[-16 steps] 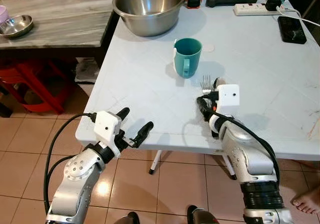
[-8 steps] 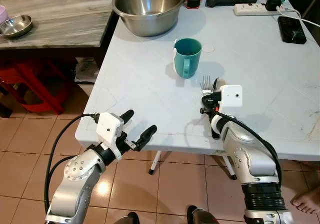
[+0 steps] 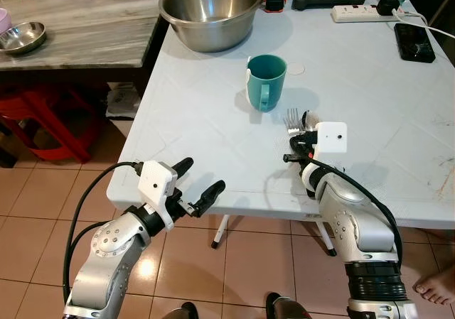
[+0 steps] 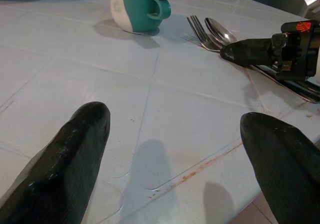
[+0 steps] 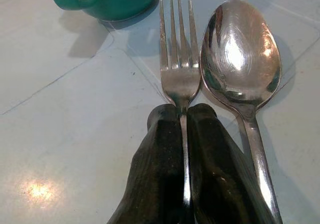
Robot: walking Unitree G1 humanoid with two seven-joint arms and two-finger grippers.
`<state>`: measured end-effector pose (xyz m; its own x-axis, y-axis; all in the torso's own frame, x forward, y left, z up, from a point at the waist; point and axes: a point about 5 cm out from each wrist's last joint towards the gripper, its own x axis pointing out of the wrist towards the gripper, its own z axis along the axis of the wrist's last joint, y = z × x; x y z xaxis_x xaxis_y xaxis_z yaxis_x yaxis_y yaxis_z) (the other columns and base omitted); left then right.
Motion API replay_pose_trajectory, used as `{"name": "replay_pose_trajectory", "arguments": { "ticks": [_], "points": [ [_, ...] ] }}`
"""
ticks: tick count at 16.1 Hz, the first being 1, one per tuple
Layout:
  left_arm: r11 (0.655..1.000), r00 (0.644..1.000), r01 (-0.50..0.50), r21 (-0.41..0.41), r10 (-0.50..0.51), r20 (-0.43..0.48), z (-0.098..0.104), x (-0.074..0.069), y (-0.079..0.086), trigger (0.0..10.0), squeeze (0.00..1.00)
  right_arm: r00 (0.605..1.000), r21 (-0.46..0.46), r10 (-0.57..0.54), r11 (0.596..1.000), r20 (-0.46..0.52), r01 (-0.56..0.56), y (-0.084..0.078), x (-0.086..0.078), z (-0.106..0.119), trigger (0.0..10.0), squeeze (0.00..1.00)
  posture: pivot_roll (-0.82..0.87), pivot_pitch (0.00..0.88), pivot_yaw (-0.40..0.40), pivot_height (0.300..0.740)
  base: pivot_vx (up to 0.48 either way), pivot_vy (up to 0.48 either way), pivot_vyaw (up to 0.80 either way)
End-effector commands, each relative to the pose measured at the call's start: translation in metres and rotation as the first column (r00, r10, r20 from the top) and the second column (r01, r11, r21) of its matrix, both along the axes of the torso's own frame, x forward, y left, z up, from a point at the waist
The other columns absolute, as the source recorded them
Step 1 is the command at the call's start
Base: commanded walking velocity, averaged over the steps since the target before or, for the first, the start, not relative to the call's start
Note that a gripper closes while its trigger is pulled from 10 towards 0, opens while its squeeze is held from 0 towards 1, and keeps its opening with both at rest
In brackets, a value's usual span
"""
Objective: Setting the table
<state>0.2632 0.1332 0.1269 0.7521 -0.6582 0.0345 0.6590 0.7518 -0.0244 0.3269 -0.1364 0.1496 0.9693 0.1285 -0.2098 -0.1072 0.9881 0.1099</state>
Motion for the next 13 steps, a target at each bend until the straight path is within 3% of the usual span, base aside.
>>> {"name": "replay_pose_trajectory", "arguments": {
  "ticks": [1, 2, 5, 6, 7, 8, 13],
  "points": [
    [1.000, 1.000, -0.002, 0.025, 0.002, -0.004, -0.001, -0.001, 0.002, 10.0, 0.00, 0.986, 0.032, 0.015, 0.999, -0.164, -0.010, 0.004, -0.009, -0.032, 0.0, 0.00, -0.14, 0.223, 0.089, 0.740, 0.000, 0.000, 0.00],
    [1.000, 1.000, -0.018, 0.026, 0.018, -0.003, -0.001, 0.001, 0.003, 10.0, 0.00, 0.988, 0.053, 0.009, 0.999, -0.154, -0.001, 0.004, -0.009, -0.031, 0.0, 0.00, -0.14, 0.222, 0.089, 0.740, 0.000, 0.000, 0.00],
    [0.987, 0.987, -0.158, 0.011, 0.158, 0.016, 0.003, 0.012, 0.015, 10.0, 0.00, 1.000, 0.117, -0.020, 0.993, 0.020, 0.017, 0.005, -0.010, -0.002, 0.0, 0.00, -0.14, 0.209, 0.082, 0.740, 0.000, 0.000, 0.00],
    [0.982, 0.982, -0.188, -0.010, 0.188, 0.019, 0.005, 0.015, 0.017, 10.0, 0.00, 0.997, 0.078, 0.001, 0.997, 0.076, -0.007, 0.007, -0.013, 0.005, 2.0, 0.00, -0.14, 0.204, 0.077, 0.740, 0.000, 0.000, 0.00],
    [0.974, 0.975, -0.223, -0.033, 0.224, 0.014, 0.007, 0.018, 0.020, 10.0, 0.00, 0.995, 0.101, -0.022, 0.995, 0.093, 0.013, 0.007, -0.018, 0.008, 8.4, 0.00, -0.14, 0.203, 0.077, 0.740, 0.000, 0.000, 0.00],
    [0.966, 0.967, -0.252, -0.057, 0.253, 0.014, 0.008, 0.021, 0.022, 10.0, 0.00, 0.992, 0.100, -0.030, 0.995, 0.122, 0.018, 0.006, -0.021, 0.011, 10.0, 0.00, -0.15, 0.195, 0.073, 0.740, 0.000, 0.000, 0.00],
    [0.941, 0.949, -0.314, -0.123, 0.316, 0.000, 0.012, 0.031, 0.022, 10.0, 0.00, 0.983, 0.080, -0.063, 0.996, 0.171, 0.050, 0.004, -0.030, 0.013, 10.0, 0.00, -0.16, 0.175, 0.072, 0.740, 0.000, 0.000, 0.00]
  ]
}}
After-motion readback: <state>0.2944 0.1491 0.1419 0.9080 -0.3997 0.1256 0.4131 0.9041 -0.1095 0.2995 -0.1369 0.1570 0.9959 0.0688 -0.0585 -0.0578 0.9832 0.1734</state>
